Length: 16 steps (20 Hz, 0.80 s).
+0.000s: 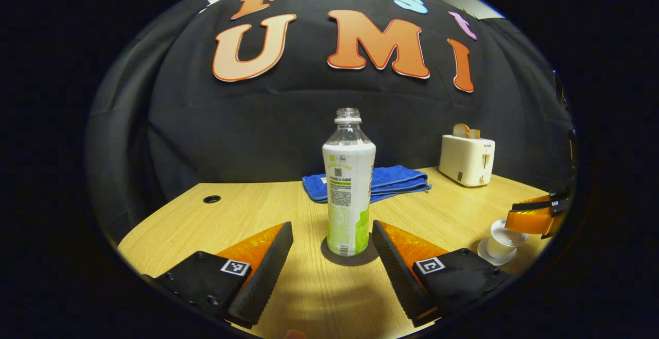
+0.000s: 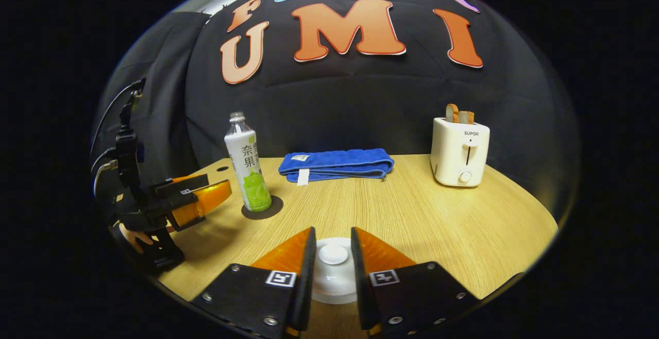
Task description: Open the teacup lid with one hand, grasp the water bottle and pour water into the teacup with the other hand; after pouring, place the water bottle on the coaster and then close the teacup lid.
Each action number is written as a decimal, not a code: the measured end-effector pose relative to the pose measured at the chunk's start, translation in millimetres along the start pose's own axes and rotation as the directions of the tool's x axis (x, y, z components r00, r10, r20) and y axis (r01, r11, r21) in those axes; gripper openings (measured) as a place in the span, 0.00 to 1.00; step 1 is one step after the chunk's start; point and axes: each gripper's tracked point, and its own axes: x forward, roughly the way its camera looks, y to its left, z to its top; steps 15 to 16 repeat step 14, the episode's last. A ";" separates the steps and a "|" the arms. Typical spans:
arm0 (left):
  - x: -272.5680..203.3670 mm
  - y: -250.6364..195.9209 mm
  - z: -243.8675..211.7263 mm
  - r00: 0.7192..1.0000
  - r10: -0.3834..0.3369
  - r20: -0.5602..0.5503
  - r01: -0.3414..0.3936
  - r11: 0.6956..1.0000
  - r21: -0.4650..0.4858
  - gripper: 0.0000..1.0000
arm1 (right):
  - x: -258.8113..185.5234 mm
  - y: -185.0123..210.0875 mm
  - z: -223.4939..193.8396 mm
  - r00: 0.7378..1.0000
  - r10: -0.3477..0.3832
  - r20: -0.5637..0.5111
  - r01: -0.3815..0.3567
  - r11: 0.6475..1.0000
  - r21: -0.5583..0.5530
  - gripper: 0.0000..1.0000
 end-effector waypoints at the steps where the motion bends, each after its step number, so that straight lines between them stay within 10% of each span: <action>1: -7.2 4.9 4.2 1.000 0.014 0.014 -0.014 1.000 -0.007 0.96 | -4.9 -3.1 5.2 1.000 -0.007 0.015 0.007 1.000 0.002 0.51; 3: -19.2 10.4 7.1 0.999 0.030 0.020 -0.030 0.999 -0.010 0.96 | -17.1 -10.7 13.2 0.999 -0.032 0.037 0.032 0.999 0.003 0.82; 6: -34.5 21.6 5.4 0.998 0.060 0.011 -0.060 0.998 -0.012 1.00 | -38.0 -22.1 29.9 0.994 -0.067 0.081 0.066 0.998 0.014 0.96; 16: -60.0 42.0 11.9 0.994 0.111 0.022 -0.111 0.993 -0.034 0.96 | -69.6 -52.8 50.2 0.975 -0.166 0.150 0.161 0.986 0.043 0.97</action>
